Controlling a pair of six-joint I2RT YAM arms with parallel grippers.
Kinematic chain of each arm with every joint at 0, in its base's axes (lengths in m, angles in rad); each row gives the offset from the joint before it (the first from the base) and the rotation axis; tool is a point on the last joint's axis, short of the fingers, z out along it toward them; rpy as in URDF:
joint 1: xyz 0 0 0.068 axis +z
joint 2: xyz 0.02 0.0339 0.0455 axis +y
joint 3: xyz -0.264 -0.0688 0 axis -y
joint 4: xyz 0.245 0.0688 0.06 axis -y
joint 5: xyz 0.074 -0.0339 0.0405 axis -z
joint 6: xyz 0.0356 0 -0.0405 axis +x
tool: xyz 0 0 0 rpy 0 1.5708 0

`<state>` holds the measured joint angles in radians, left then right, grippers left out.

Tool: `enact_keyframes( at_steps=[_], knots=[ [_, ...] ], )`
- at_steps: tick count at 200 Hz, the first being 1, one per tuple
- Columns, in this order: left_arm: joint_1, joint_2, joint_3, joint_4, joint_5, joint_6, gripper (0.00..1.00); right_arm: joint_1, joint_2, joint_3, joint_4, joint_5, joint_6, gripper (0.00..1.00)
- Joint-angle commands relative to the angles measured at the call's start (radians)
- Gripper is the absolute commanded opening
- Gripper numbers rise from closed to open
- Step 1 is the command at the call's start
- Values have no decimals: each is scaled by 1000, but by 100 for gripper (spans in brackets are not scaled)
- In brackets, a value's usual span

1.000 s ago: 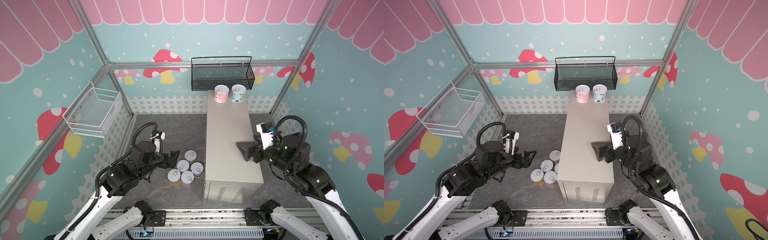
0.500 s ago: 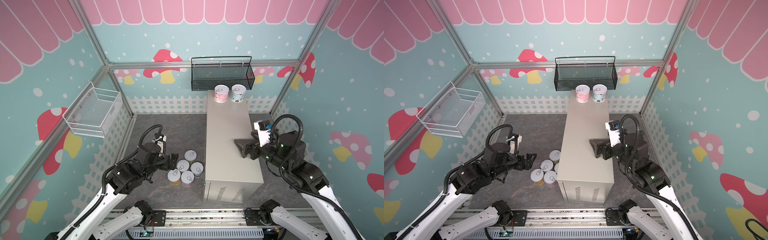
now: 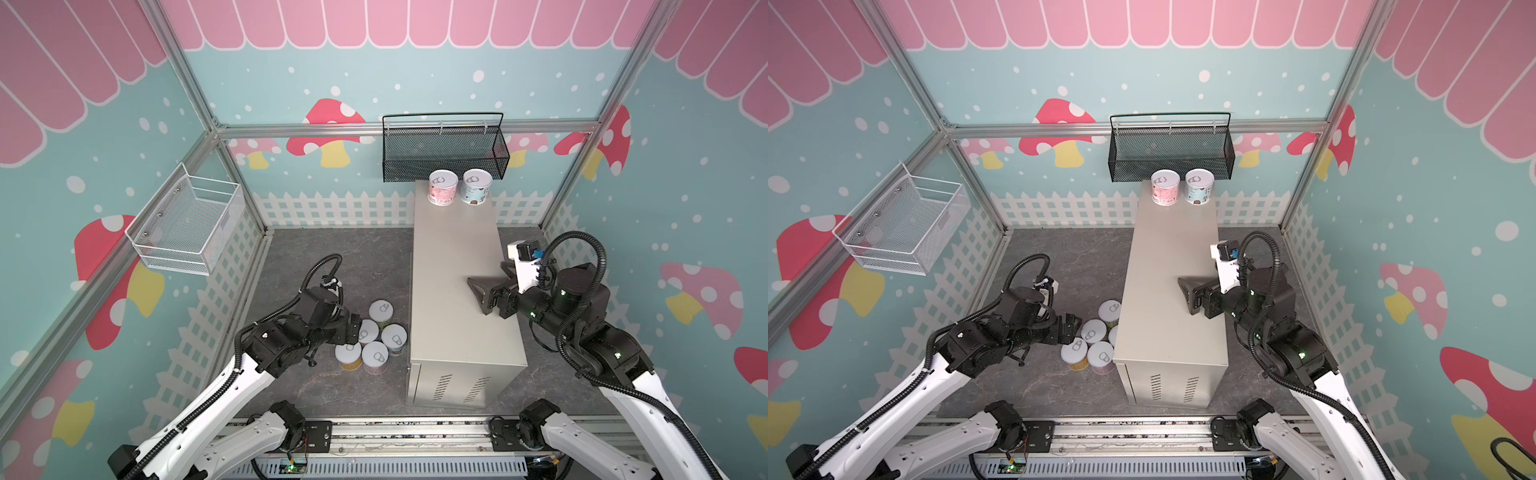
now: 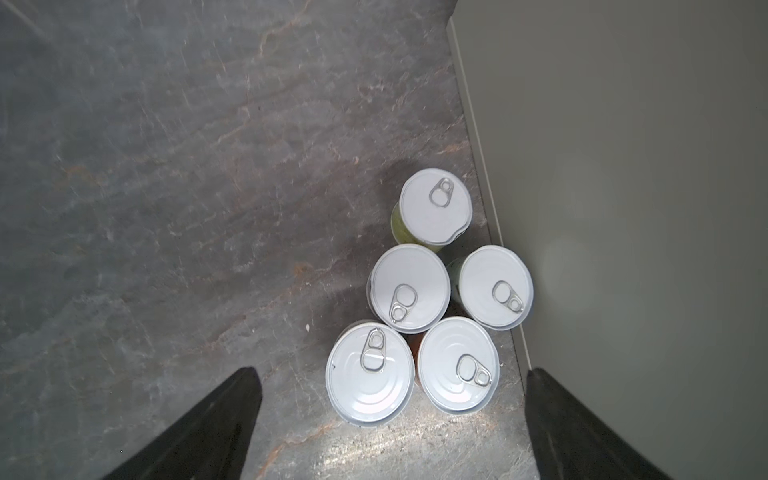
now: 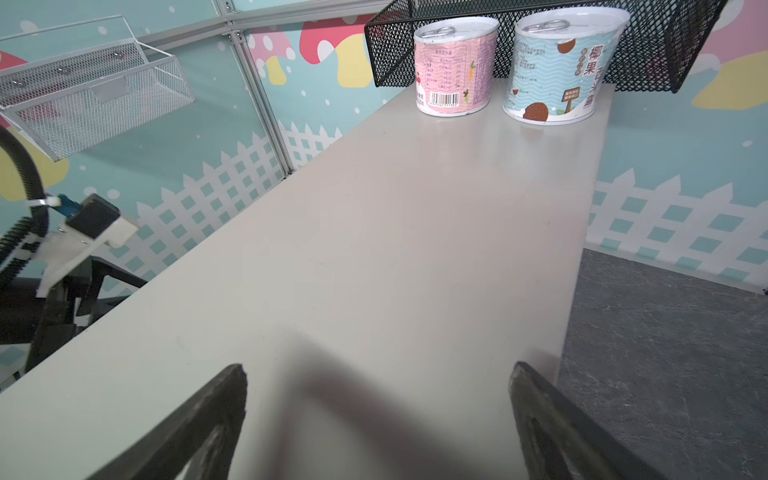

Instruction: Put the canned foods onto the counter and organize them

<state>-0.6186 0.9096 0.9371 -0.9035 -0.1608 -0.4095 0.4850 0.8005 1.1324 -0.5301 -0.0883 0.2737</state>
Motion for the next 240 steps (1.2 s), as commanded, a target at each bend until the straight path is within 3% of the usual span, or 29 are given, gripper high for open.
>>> enact_keyframes(
  at_steps=[1, 16, 60, 95, 117, 141, 166, 188, 210, 240],
  knots=[
    [0, -9, -47, 10, -14, -112, 99, 2, 10, -36, -74, -21, 18, 100],
    [7, -14, -59, -7, -33, -186, 99, 2, 16, -39, -70, -28, 18, 99],
    [23, -2, -201, 34, 49, -347, 96, 2, -1, -31, -77, -16, 15, 100],
    [21, 20, -248, 95, 45, -347, 94, 2, -6, -30, -79, -39, 15, 99],
    [22, 63, -244, 114, 47, -329, 94, 3, 30, 7, -90, -201, -41, 100],
    [21, 102, -232, 120, 37, -306, 94, 33, 106, 144, -162, -229, -98, 100],
    [22, 145, -219, 120, 24, -296, 94, 96, 232, 334, -283, -197, -152, 100],
    [22, 173, -210, 120, 19, -285, 94, 249, 365, 513, -385, -62, -181, 100],
    [22, 190, -207, 122, 11, -279, 95, 340, 483, 667, -460, -16, -197, 100],
    [21, 210, -201, 133, 6, -270, 95, 473, 572, 739, -493, 41, -199, 100]
  ],
)
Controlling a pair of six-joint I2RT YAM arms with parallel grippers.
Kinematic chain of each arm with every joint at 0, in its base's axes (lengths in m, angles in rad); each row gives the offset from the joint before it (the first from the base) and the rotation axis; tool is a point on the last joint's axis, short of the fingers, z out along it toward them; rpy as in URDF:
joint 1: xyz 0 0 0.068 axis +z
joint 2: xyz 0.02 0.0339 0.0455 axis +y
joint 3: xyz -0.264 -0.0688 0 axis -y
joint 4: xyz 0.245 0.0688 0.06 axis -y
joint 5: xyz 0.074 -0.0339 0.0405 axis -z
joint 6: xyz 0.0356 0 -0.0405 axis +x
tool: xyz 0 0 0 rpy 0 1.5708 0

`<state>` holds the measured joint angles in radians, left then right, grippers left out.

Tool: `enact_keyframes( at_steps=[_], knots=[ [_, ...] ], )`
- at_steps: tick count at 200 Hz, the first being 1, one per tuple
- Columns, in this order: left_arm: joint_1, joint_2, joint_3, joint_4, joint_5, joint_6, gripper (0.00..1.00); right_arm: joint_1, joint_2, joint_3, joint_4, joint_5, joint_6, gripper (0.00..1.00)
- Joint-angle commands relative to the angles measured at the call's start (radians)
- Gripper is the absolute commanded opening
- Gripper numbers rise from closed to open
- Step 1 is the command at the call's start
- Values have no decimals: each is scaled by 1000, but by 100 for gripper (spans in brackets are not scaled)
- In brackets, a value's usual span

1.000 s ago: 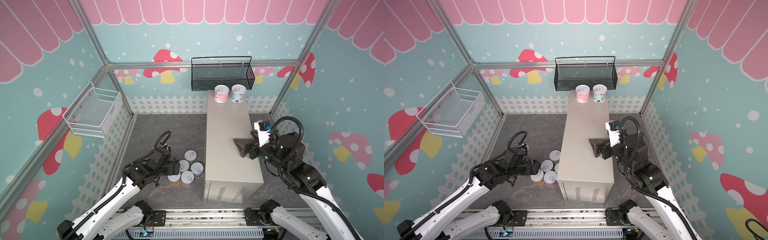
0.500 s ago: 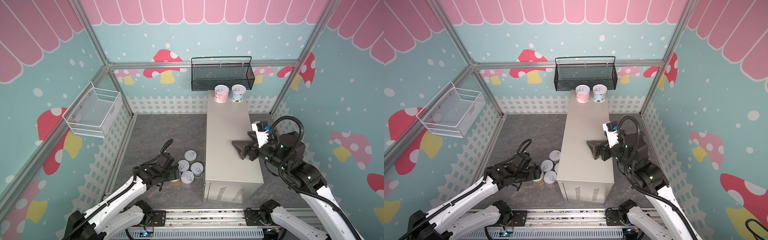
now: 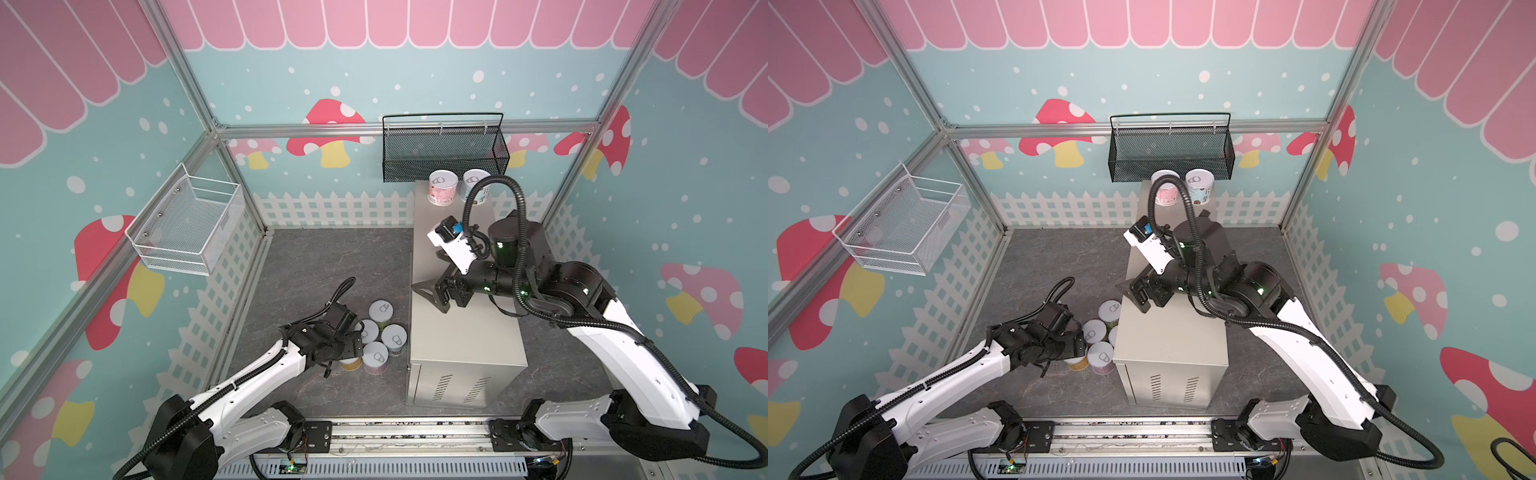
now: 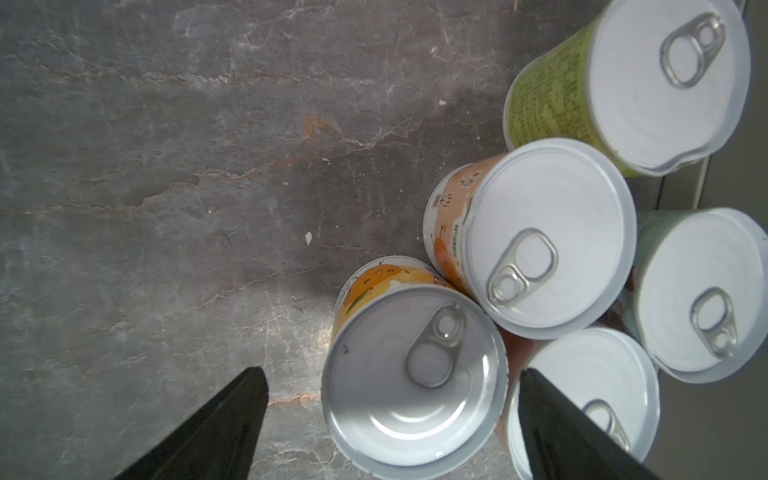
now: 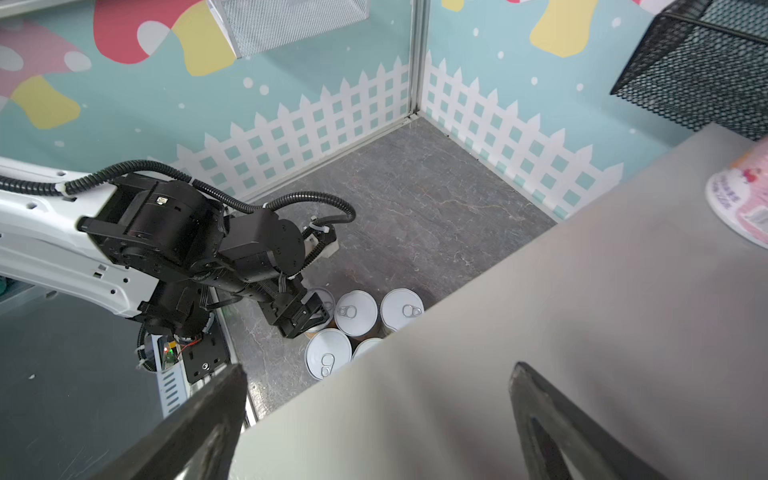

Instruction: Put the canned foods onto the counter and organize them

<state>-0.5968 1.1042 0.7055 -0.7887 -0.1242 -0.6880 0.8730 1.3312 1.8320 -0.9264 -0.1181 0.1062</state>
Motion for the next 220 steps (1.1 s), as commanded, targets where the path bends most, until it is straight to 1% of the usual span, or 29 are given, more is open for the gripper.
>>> enact_keyframes(
  at_steps=[1, 53, 97, 143, 197, 220],
  knots=[
    [0, 16, 31, 19, -32, 8, 95, 90, 42, 39, -96, 72, -31, 100],
    [-1, 73, 46, 28, -32, 30, 95, 287, 55, -47, -13, 152, 9, 100],
    [-1, 90, 27, 54, -29, 21, 95, 397, 85, -74, 10, 209, 26, 100],
    [-1, 101, -6, 79, -35, 5, 95, 440, 95, -116, 62, 223, 30, 100],
    [1, 85, -40, 61, -94, -34, 94, 464, 68, -177, 108, 241, 58, 99],
    [-1, 54, -58, 47, -110, -55, 94, 469, 53, -193, 109, 256, 61, 99]
  ],
)
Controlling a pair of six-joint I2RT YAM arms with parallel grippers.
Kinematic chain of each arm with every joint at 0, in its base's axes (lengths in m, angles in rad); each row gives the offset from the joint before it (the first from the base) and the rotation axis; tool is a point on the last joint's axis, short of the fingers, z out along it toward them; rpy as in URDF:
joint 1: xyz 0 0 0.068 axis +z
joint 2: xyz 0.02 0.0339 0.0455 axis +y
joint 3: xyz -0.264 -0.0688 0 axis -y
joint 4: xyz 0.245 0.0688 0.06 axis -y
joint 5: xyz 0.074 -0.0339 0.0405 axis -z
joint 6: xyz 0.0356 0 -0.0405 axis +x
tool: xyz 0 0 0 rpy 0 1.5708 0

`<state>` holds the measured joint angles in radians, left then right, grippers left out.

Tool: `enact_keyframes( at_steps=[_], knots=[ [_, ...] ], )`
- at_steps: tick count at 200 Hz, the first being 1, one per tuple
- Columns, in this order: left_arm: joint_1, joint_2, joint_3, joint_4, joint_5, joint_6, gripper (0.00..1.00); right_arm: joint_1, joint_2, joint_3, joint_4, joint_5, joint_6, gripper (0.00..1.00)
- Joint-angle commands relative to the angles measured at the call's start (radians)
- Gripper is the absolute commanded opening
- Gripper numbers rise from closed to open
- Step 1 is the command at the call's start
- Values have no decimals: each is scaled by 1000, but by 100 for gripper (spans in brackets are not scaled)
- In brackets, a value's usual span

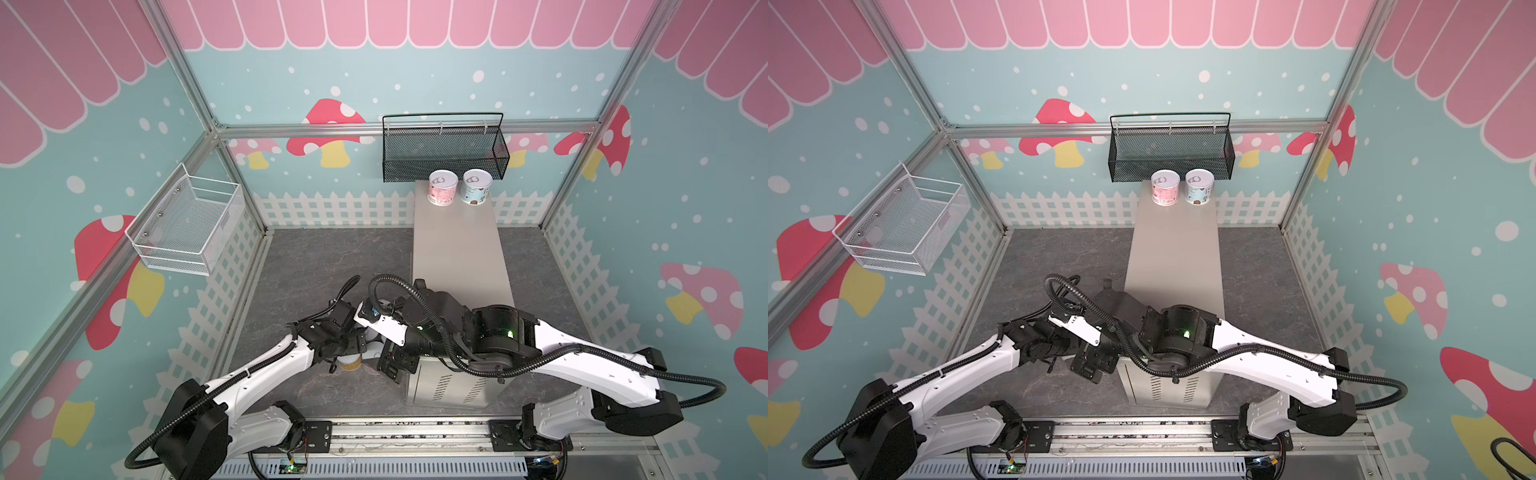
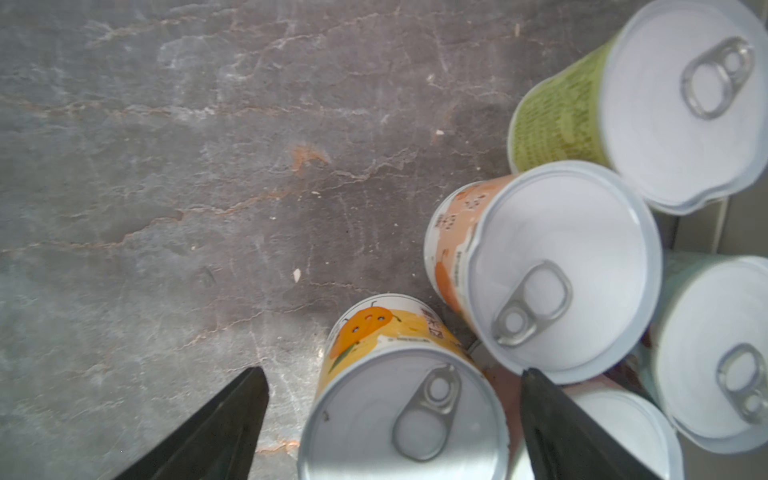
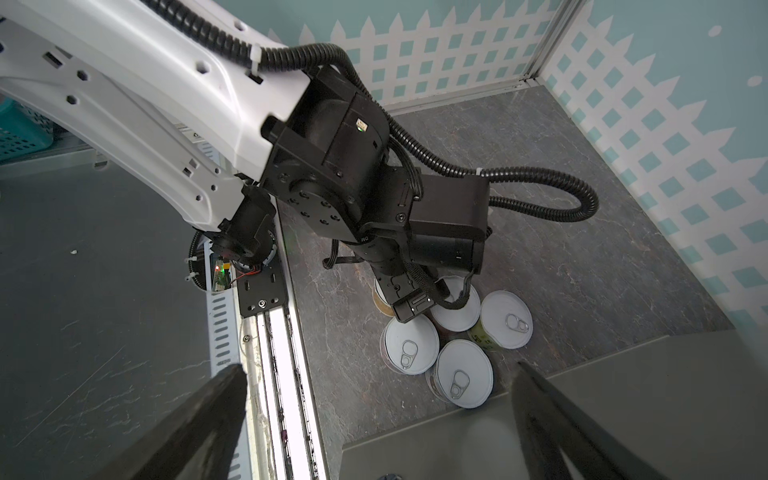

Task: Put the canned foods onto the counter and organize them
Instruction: 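Grasp the yellow-labelled can with the left gripper and lift it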

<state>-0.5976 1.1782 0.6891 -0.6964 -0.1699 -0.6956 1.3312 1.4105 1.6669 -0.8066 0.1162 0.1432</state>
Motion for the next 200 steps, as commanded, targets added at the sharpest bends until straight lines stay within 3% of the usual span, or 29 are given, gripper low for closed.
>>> enact_keyframes(
  at_steps=[1, 117, 200],
  knots=[
    [1, -21, -42, -46, -64, -48, 94, 11, -27, -28, -10, 24, 25, 100],
    [-48, -111, -82, -99, -8, -131, 94, 14, -68, -78, 15, 21, 14, 100],
    [-54, -127, -106, -94, -5, -156, 89, 25, 13, 20, -69, 22, -32, 99]
  ],
)
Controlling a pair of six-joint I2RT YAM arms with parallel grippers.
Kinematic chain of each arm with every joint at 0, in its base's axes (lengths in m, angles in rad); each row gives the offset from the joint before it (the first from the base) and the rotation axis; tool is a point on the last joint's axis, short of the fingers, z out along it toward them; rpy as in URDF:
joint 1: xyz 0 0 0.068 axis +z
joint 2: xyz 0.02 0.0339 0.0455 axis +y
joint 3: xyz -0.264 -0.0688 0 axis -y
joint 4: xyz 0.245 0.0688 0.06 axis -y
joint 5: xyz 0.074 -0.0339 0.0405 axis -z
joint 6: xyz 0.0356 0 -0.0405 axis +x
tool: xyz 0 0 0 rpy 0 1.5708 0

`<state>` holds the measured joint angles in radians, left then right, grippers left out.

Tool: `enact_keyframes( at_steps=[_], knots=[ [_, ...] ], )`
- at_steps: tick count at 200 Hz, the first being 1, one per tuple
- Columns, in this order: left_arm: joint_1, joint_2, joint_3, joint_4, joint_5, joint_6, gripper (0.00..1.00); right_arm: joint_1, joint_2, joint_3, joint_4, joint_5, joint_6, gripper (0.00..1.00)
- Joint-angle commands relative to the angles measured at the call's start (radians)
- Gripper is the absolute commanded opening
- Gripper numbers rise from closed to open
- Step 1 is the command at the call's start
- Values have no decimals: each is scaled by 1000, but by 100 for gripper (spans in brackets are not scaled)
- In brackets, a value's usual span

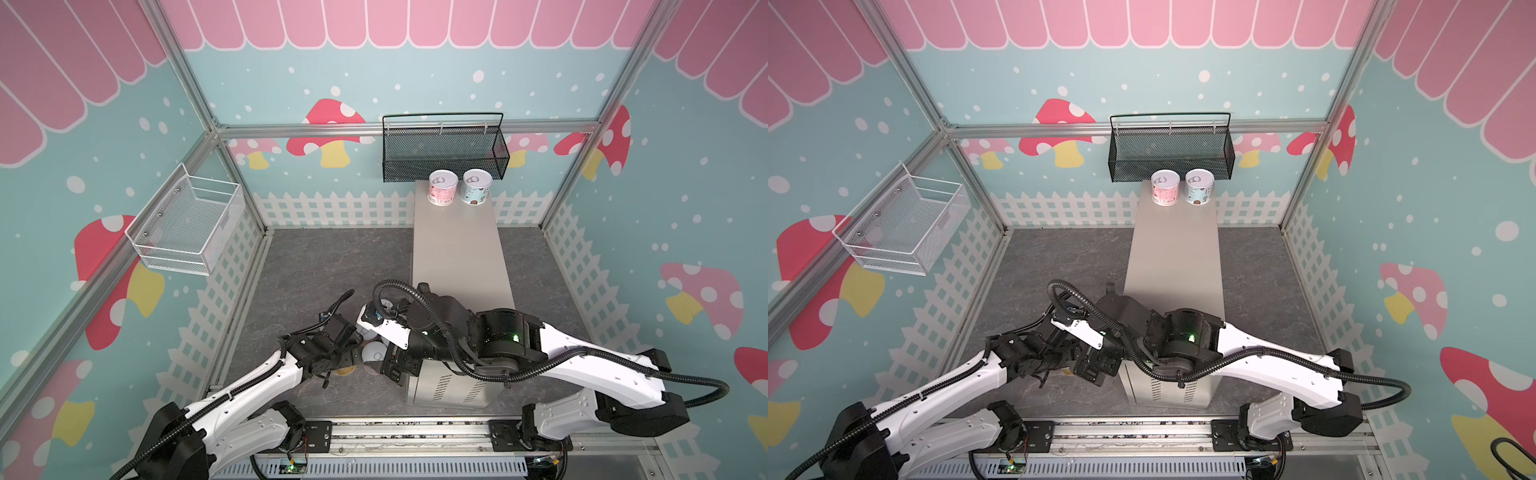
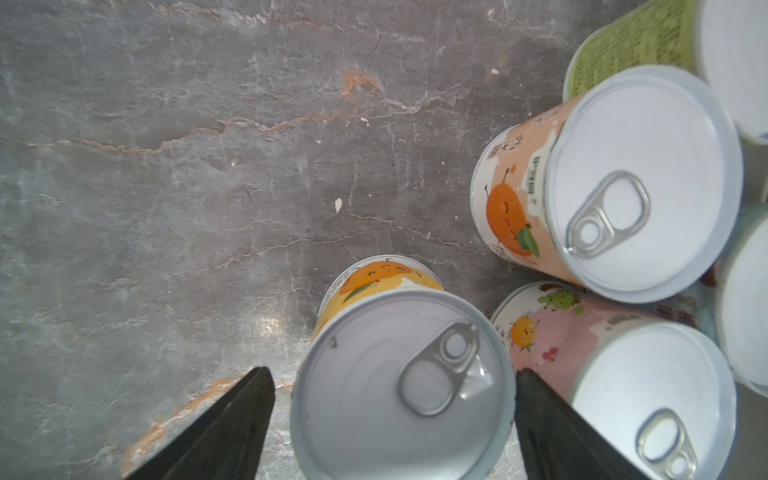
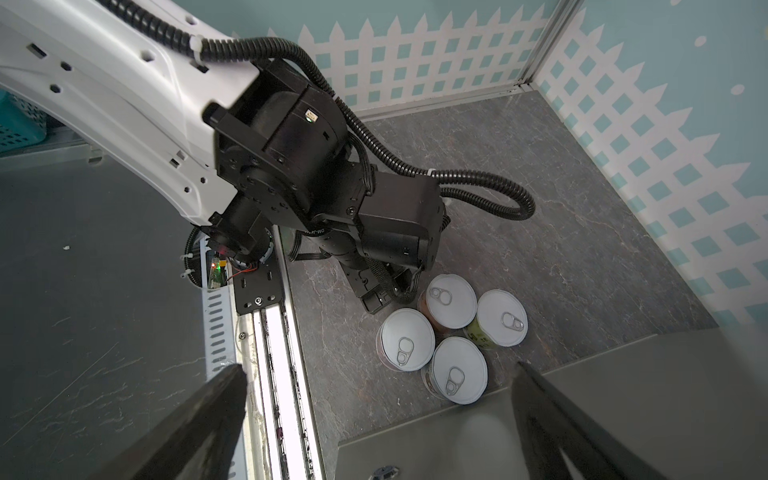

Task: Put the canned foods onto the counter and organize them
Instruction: 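Grasp the yellow-labelled can with the left gripper and lift it, then hold the yellow can up with the left gripper while the right gripper grasps it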

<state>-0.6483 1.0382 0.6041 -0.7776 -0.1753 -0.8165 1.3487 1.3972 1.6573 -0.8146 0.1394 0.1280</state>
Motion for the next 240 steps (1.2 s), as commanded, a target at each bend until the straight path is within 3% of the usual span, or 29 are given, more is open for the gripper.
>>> enact_keyframes(
  at_steps=[1, 74, 133, 184, 240],
  knots=[
    [-2, 13, -22, -13, 0, -35, 89, 8, 27, 31, -61, -1, -17, 99],
    [-1, 19, -30, 7, 8, -32, 77, 10, 37, 50, -64, 18, -20, 100],
    [1, -24, -6, -13, 5, -30, 53, 15, 33, 53, -61, 20, -21, 99],
    [7, -62, 134, -110, 7, 29, 37, 18, 11, 32, -35, 41, -29, 99],
    [27, -54, 367, -277, 11, 183, 37, 18, -61, -38, 47, 75, -37, 100]
  ],
)
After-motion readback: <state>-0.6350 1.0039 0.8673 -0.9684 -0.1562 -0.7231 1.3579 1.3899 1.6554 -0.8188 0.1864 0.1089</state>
